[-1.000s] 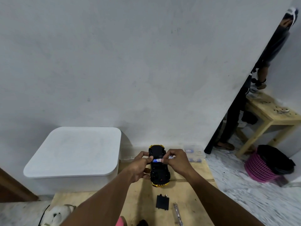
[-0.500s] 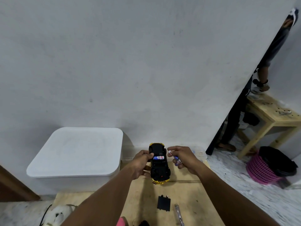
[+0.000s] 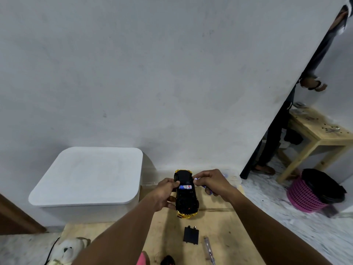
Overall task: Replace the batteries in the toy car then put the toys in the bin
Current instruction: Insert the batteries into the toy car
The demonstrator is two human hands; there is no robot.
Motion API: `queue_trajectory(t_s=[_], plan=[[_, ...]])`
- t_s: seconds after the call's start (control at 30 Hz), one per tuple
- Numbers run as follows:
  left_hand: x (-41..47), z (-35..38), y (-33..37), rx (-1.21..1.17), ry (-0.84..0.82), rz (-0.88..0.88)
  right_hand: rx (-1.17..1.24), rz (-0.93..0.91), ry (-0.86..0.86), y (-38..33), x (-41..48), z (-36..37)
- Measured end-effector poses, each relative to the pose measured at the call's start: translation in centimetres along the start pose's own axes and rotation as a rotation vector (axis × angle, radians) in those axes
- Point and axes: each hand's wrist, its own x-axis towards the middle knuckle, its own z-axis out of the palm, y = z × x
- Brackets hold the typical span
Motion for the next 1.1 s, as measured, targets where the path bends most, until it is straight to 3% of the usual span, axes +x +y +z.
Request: queue_trajectory(t_s=[0.23, 0.63, 0.93, 1.1], plan=[[-0.1, 0.0, 0.0, -0.007, -0.040, -0.051, -0.114, -0.269, -0.020, -0.2, 0.2, 1.6], [0.1, -0.7, 0.2, -0.038, -0.090, -0.058, -0.642, -0.433, 0.017, 0.9, 0.4, 4.0], [0.1, -0.4, 0.2, -0.057, -0.139, -0.020, -0.607, -0.436, 0.028, 1.7, 1.0, 4.1], [0.4, 0.3, 0.9, -0.050, -0.134, -0.012, -0.626, -0.343, 0.042, 0.7, 1.3, 3.8]])
